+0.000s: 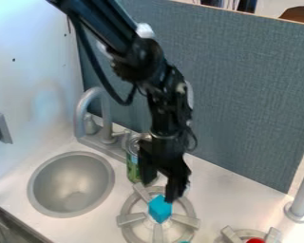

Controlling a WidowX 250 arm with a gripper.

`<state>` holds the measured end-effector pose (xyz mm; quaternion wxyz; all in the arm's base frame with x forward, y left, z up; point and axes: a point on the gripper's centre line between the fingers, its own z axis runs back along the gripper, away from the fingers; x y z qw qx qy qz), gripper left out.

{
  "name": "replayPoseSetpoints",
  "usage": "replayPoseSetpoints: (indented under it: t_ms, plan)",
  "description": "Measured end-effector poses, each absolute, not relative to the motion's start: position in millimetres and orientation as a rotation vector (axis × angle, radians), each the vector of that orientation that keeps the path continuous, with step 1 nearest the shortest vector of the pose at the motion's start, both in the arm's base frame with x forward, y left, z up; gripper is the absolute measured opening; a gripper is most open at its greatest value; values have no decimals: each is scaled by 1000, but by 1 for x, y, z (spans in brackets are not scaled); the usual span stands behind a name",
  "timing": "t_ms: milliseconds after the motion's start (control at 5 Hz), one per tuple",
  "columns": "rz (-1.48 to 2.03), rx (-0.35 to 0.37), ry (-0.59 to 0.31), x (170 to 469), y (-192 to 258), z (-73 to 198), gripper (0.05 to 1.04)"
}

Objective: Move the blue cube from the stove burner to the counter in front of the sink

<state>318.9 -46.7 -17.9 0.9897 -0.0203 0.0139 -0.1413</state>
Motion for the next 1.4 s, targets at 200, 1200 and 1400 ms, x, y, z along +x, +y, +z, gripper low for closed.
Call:
replayPoseSetpoints:
  t_ms: [200, 1200, 1400]
  plan:
    - [-258, 34, 53, 320, -43, -33, 1001]
    - [-249, 77, 129, 324, -23, -56, 1001]
    - [-227, 110, 145, 326, -18, -61, 1001]
